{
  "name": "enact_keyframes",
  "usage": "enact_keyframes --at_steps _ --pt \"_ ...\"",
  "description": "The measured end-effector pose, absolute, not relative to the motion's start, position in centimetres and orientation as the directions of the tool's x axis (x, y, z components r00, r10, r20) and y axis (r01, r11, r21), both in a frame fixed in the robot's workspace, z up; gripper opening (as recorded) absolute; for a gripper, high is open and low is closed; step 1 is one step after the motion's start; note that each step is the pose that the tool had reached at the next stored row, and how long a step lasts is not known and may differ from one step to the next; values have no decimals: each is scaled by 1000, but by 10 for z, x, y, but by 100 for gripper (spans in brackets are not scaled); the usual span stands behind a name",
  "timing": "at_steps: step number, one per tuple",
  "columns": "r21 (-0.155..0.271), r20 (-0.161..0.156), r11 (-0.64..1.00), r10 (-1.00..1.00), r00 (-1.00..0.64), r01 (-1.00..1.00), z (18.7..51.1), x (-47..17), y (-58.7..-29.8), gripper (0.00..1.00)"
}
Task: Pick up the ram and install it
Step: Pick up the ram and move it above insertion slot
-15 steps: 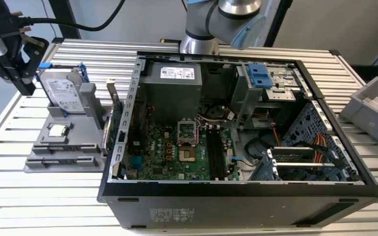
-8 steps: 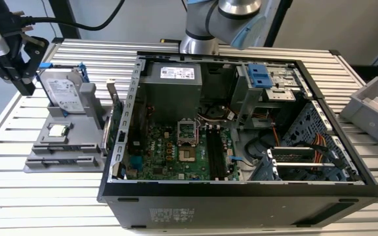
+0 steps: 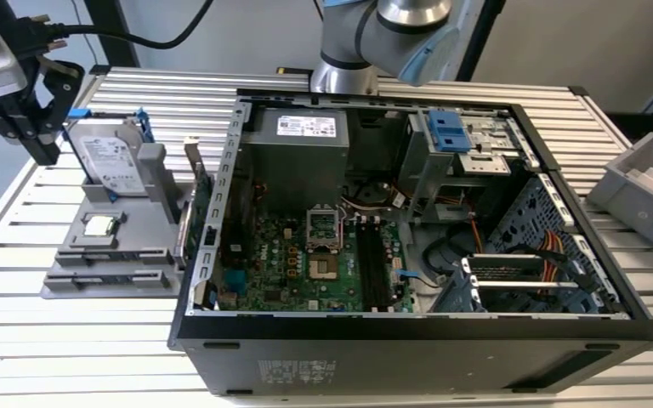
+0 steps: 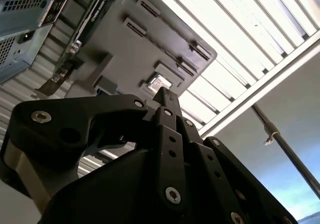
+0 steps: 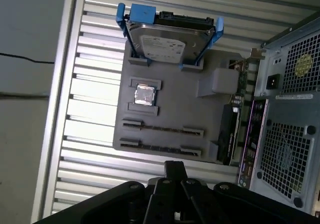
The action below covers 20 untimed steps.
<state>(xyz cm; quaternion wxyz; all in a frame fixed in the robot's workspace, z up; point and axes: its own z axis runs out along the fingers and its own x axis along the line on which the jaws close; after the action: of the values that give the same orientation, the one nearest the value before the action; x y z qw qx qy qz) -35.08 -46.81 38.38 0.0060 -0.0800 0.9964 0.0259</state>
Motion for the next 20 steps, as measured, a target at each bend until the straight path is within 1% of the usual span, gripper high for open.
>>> enact_keyframes --at_steps 7,20 --pt "50 -16 975 -216 -976 -216 384 -351 -468 0" --pt "50 -16 969 -241 -970 -241 384 -351 -468 0"
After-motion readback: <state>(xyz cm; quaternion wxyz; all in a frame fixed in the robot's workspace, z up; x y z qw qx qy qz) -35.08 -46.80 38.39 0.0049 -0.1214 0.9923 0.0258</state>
